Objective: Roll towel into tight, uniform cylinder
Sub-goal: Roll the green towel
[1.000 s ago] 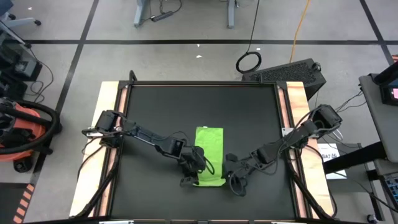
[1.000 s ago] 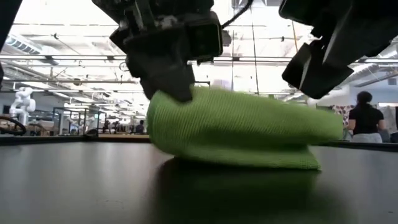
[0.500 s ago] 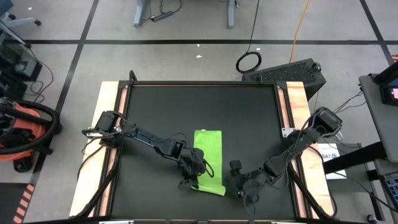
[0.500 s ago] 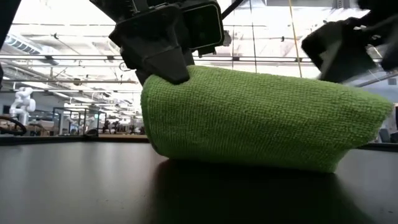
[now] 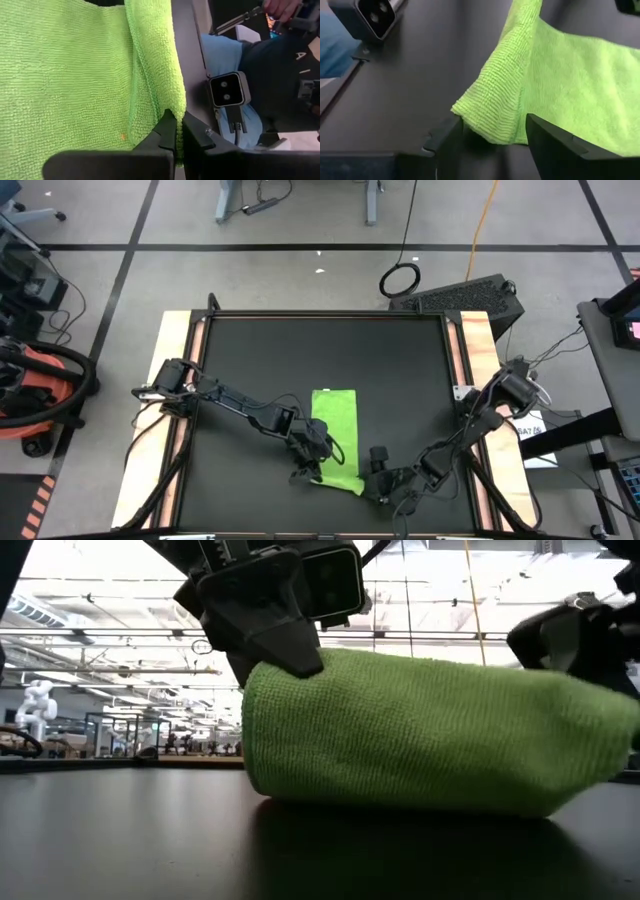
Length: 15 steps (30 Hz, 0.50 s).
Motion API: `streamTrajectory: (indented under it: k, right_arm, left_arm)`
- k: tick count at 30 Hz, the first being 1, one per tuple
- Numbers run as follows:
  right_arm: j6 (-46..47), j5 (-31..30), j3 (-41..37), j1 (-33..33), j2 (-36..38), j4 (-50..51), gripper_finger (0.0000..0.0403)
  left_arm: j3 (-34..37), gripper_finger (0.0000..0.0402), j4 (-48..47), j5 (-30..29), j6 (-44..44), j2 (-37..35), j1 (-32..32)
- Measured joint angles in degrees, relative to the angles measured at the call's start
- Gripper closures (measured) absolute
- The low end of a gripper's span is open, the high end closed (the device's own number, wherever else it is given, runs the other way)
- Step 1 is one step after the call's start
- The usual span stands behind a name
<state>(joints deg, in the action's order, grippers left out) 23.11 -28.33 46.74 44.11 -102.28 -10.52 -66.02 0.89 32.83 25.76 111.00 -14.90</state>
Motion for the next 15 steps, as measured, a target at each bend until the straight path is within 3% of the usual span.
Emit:
streamTrajectory:
  k: [8,15]
  right_arm:
    - [3.1,-2.3,0.0,2.6,-2.7,0.1,0.0196]
    - [3.3,-10.3,0.0,4.4,-3.0,-2.5,0.0196]
  left_arm:
    - [0.0,0.0391,0.0,-1.8,0.9,0.0,-0.2]
    - [0.0,0.0391,0.2,-3.8,1.0,0.0,-0.2]
